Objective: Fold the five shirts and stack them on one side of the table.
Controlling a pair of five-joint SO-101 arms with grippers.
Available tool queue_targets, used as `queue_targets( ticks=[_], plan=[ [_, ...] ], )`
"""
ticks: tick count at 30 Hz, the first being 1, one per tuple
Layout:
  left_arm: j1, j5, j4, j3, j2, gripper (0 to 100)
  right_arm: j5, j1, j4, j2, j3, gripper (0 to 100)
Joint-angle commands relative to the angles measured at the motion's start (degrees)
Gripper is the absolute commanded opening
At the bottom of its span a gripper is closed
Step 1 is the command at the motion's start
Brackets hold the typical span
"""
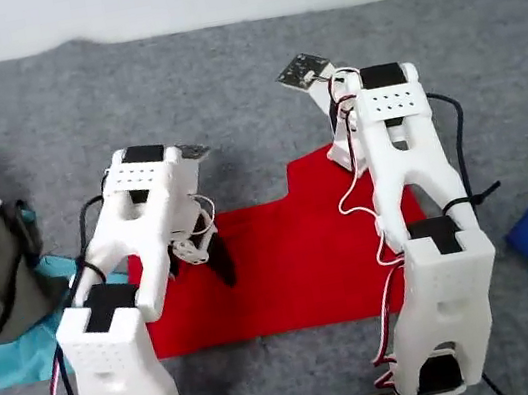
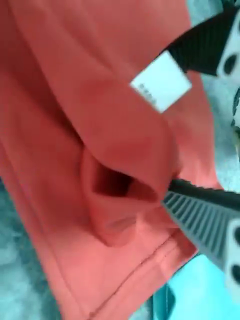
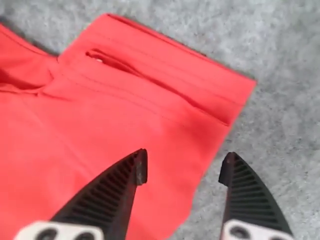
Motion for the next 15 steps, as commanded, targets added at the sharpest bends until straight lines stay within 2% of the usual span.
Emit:
queue_targets(
  ticks=[1, 8, 10, 14, 15],
  plan=[
    [0.97, 0.88, -0.79, -1.63, -4.75, 33, -0.44, -0.48, 0.75, -0.22, -2.99, 24.2],
    [2.37, 0.88, 0.62, -1.54, -9.14, 32, -0.44, -0.48, 0.57, -0.22, -2.99, 24.2],
    [1.58, 0.53, 0.26, -1.36, -8.88, 25, -0.44, -0.48, 0.48, -0.22, -2.99, 24.2],
    [0.44, 0.44, -0.79, -1.36, -5.36, 2, -0.44, -0.48, 0.66, -0.31, -3.08, 24.2],
    [0.44, 0.44, -0.70, -1.45, -4.04, 1, -0.44, -0.48, 0.66, -0.31, -3.08, 24.2]
  ],
)
